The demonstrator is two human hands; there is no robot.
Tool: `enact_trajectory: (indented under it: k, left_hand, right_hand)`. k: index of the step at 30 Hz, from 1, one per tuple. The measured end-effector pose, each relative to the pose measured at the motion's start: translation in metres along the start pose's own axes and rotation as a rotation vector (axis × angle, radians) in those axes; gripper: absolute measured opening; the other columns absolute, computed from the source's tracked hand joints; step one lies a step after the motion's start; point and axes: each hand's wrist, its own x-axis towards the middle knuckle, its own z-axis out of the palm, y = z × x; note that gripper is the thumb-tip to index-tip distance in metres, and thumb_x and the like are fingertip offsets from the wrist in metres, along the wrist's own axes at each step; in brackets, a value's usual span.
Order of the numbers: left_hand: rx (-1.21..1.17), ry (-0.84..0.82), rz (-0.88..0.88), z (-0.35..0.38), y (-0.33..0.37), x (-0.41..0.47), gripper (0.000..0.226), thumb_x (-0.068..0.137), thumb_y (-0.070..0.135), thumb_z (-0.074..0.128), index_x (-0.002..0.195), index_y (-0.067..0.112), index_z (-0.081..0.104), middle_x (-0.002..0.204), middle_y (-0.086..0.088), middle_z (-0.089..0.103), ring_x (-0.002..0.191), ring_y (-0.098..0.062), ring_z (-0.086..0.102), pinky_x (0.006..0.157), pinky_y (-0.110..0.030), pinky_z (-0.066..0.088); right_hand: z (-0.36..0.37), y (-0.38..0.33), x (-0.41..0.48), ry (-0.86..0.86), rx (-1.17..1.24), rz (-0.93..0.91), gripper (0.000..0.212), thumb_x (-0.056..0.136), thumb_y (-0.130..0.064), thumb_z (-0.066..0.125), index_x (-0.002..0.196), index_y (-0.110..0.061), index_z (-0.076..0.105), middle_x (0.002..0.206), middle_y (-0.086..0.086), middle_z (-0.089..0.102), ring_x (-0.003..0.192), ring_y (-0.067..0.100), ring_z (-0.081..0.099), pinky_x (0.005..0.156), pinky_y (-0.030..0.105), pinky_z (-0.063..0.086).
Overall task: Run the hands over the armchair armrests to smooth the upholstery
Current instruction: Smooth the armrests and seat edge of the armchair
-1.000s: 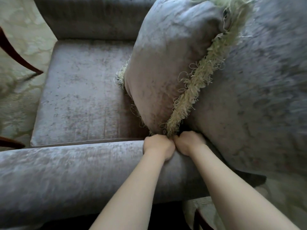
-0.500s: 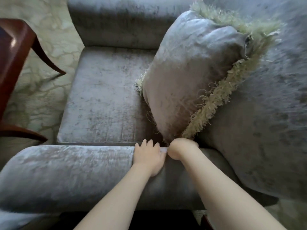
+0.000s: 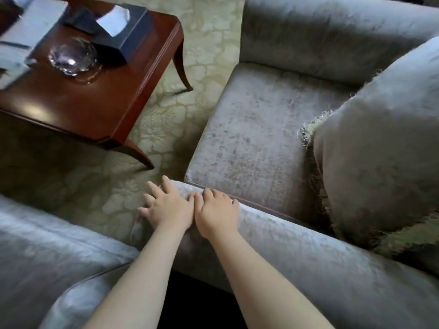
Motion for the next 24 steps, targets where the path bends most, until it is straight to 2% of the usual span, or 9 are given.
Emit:
enact_trajectory:
  k: [3,7,9,11,12,14,16,20,24]
  left_hand:
    - [-0.020,0.020,-0.072,-0.001,0.006,0.010,0.087,0.078,0.068,0.043,0.141,0.011,0.029,0.138,-0.017,0.038,0.124,-0.035,0.035,0.100,-0.053,0.030]
    - [0.011,0.029,-0.045,0.003,0.000,0.015,0.089,0.069,0.079,0.046,0.128,0.013,0.042,0.131,-0.014,0.043,0.121,-0.032,0.039,0.095,-0.047,0.033]
    - [0.022,0.005,-0.005,-0.002,-0.004,0.011,0.090,0.073,0.079,0.039,0.134,0.013,0.037,0.135,-0.014,0.040,0.124,-0.032,0.037,0.097,-0.047,0.032]
    - [0.063,-0.060,0.009,-0.012,-0.002,0.005,0.091,0.081,0.075,0.031,0.146,0.012,0.021,0.147,-0.017,0.029,0.134,-0.035,0.028,0.105,-0.050,0.026]
    - [0.097,-0.087,0.018,-0.016,0.001,-0.002,0.090,0.084,0.073,0.026,0.149,0.013,0.010,0.153,-0.018,0.019,0.140,-0.036,0.017,0.110,-0.053,0.018]
    - [0.141,-0.094,0.097,-0.023,0.014,-0.023,0.086,0.088,0.069,0.019,0.150,0.013,-0.004,0.158,-0.016,-0.002,0.144,-0.035,-0.005,0.112,-0.058,0.003]
    - [0.123,-0.062,0.226,-0.029,0.039,-0.055,0.082,0.091,0.064,0.018,0.149,0.013,-0.007,0.157,-0.015,-0.010,0.143,-0.033,-0.013,0.113,-0.056,-0.001]
    - [0.048,-0.041,0.405,-0.057,0.114,-0.118,0.075,0.094,0.056,0.018,0.148,0.012,-0.010,0.157,-0.016,-0.012,0.143,-0.032,-0.014,0.114,-0.054,-0.003]
    - [-0.045,-0.013,0.566,-0.098,0.199,-0.176,0.077,0.094,0.056,0.022,0.149,0.012,-0.006,0.157,-0.016,-0.011,0.144,-0.030,-0.014,0.113,-0.053,-0.003]
  right_hand:
    - [0.003,0.006,0.007,-0.001,-0.024,0.074,0.056,0.095,-0.050,0.017,0.109,-0.016,0.060,0.117,0.008,0.061,0.111,0.028,0.051,0.096,0.044,0.031]
    - [-0.006,0.017,0.011,-0.133,-0.105,0.037,0.056,0.097,-0.046,0.018,0.115,-0.012,0.059,0.119,0.012,0.061,0.110,0.030,0.053,0.095,0.043,0.034]
    - [-0.020,0.023,0.008,-0.264,-0.081,0.016,0.054,0.098,-0.044,0.019,0.123,-0.011,0.054,0.129,0.013,0.055,0.118,0.031,0.049,0.099,0.044,0.033]
    - [-0.039,0.028,-0.001,-0.350,-0.026,0.027,0.056,0.097,-0.048,0.020,0.132,-0.011,0.045,0.141,0.011,0.044,0.130,0.029,0.039,0.107,0.046,0.025]
    - [-0.047,0.030,-0.009,-0.361,-0.001,0.047,0.060,0.096,-0.051,0.020,0.136,-0.012,0.041,0.146,0.010,0.037,0.134,0.027,0.033,0.110,0.046,0.021]
    - [-0.067,0.035,-0.026,-0.331,0.019,0.072,0.063,0.095,-0.052,0.022,0.141,-0.010,0.034,0.154,0.008,0.023,0.139,0.027,0.025,0.112,0.047,0.019]
    - [-0.095,0.045,-0.041,-0.286,-0.039,0.068,0.059,0.095,-0.049,0.027,0.137,-0.009,0.039,0.155,0.010,0.019,0.136,0.031,0.031,0.108,0.046,0.026]
    - [-0.179,0.090,-0.063,-0.183,-0.180,0.079,0.052,0.092,-0.047,0.032,0.125,-0.010,0.049,0.142,0.012,0.034,0.122,0.033,0.045,0.097,0.043,0.036]
    - [-0.282,0.162,-0.086,0.014,-0.268,0.146,0.047,0.093,-0.049,0.035,0.117,-0.012,0.051,0.123,0.011,0.045,0.113,0.032,0.050,0.090,0.041,0.039]
